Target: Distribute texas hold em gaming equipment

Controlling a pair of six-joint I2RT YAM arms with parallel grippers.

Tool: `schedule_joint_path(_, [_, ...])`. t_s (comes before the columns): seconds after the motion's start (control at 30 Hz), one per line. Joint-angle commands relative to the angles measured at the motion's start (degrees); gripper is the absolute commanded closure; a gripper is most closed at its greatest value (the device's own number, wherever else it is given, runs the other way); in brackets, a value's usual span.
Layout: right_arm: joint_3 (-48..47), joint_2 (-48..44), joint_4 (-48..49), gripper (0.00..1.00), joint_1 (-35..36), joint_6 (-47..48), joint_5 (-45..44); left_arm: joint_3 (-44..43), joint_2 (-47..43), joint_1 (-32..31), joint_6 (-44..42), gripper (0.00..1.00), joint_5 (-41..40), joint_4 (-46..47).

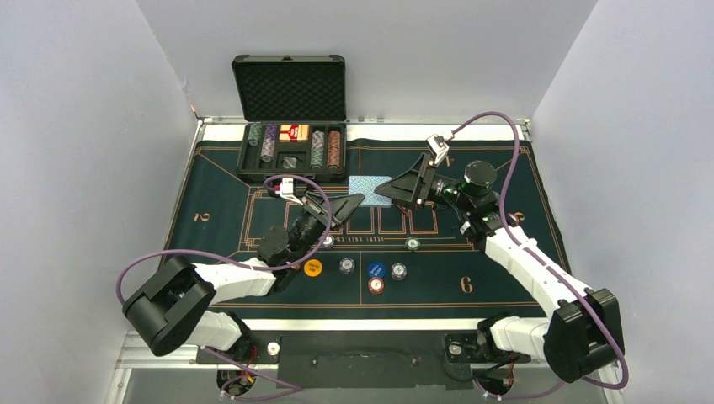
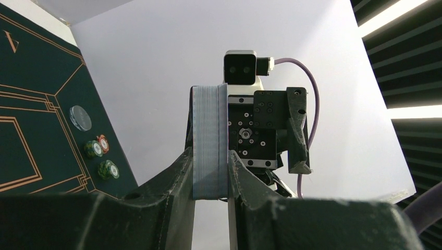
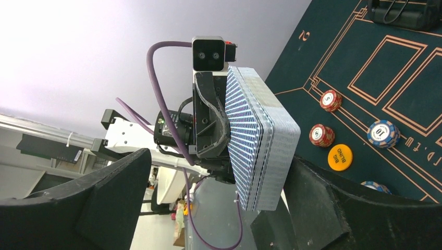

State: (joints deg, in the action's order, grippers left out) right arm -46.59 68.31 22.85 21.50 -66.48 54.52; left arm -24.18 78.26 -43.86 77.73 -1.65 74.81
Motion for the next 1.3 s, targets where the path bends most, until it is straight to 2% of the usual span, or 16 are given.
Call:
schedule_joint_path(0.0, [-0.3,0.7,1.3,0.15,0.8,0.7,-0.1,-2.6,-0.7,-0.3,0.7,1.0,-1.1,6.7])
schedule_joint_path(0.03, [-0.3,0.9,1.3,0.17,1.0,0.7,-0.1,-2.7,-0.7,-0.3,0.8,1.0,-1.0,6.7])
schedule_joint_path(0.23, [1.4,1.3,5.5,0.46,1.0,-3.2,0.0,-2.9,1.2,-0.4,2.2,1.0,-0.3,8.5])
schedule_joint_path(0.37, [2.2,1.7,7.8,0.75,0.9,-4.7,0.1,-2.9,2.4,-0.6,3.0,1.0,-0.2,10.0])
schedule_joint_path(0.4, [2.5,1.7,8.4,0.79,0.8,-4.8,0.1,-3.0,2.7,-0.6,3.1,1.0,-0.1,10.2])
schedule_joint_path(0.43, [2.6,1.8,8.8,0.91,0.9,-5.1,0.1,-3.1,2.8,-0.6,3.2,1.0,0.0,10.2])
schedule_joint_path(0.5, [3.2,1.8,10.0,1.0,0.8,-5.7,0.1,-3.2,3.2,-0.7,3.3,1.0,0.2,10.4])
schedule_joint_path(0.77, [3.9,1.4,9.2,1.0,-0.4,-4.4,0.2,-3.1,3.8,-0.7,3.6,0.98,0.7,9.8])
schedule_joint_path(0.8, [3.7,1.4,8.5,1.0,-0.4,-4.1,0.4,-3.1,3.7,-0.6,3.6,0.84,1.0,9.4])
schedule_joint_path(0.83, [3.5,1.4,8.1,1.0,-0.4,-3.5,0.6,-3.1,3.5,-0.6,3.3,0.75,1.1,8.5])
schedule_joint_path(0.9, [3.4,1.2,7.3,1.0,-0.4,-2.8,0.8,-3.0,2.5,-0.6,2.0,0.4,1.5,6.6])
schedule_joint_path(0.97, [3.6,0.9,7.4,1.0,-0.6,-3.0,0.8,-2.8,0.9,-0.5,-0.5,0.28,1.6,4.3])
schedule_joint_path(1.13, [3.3,0.2,5.9,1.0,-1.9,-3.2,2.6,0.2,-9.3,1.8,-11.9,0.23,6.3,-5.1])
schedule_joint_path(1.2, [2.8,-0.7,3.5,1.0,-2.1,-2.0,3.7,2.8,-16.8,3.0,-21.0,0.22,6.9,-11.9])
schedule_joint_path(1.23, [2.4,-1.0,2.5,1.0,-2.1,-1.6,4.4,4.4,-19.7,3.3,-30.2,0.21,6.9,-18.0])
schedule_joint_path(1.27, [2.4,-1.8,0.7,1.0,-2.2,-0.8,4.6,5.1,-25.9,3.5,-35.4,0.19,7.3,-21.3])
